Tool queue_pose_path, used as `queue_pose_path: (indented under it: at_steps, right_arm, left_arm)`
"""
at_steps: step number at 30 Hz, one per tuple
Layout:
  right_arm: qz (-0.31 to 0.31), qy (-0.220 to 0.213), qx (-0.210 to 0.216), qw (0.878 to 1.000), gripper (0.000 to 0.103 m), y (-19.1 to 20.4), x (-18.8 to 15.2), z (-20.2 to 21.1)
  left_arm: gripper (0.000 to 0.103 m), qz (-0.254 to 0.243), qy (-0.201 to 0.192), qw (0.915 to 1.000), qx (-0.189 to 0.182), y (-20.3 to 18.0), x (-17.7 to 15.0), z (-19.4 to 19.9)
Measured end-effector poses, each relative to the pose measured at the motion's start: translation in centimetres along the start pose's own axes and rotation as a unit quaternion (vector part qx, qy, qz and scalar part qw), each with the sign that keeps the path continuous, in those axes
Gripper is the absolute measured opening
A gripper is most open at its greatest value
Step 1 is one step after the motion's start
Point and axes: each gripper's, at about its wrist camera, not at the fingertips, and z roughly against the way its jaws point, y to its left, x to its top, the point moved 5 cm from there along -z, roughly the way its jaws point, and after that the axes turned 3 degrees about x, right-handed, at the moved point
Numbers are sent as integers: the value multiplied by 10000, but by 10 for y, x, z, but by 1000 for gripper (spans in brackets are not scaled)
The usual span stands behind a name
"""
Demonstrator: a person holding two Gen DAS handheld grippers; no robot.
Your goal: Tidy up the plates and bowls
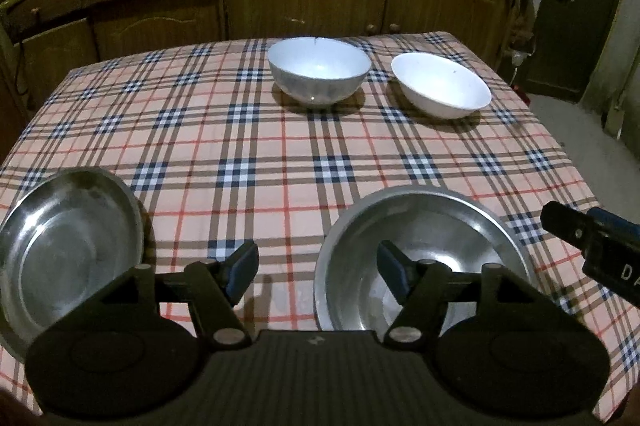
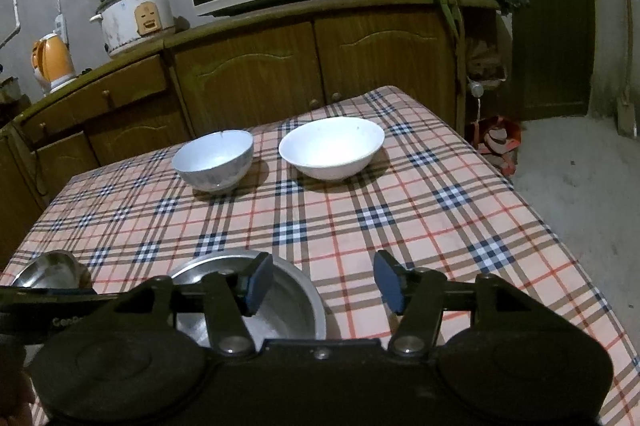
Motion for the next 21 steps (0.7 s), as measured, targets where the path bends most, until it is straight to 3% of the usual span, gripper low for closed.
queue_pose_path:
  at_steps: [21]
  right_arm:
    - [107,-314,-74,9994,72,-24,37,-5]
  left_arm:
    - [67,-227,-112,9995,-182,-37,40,-6]
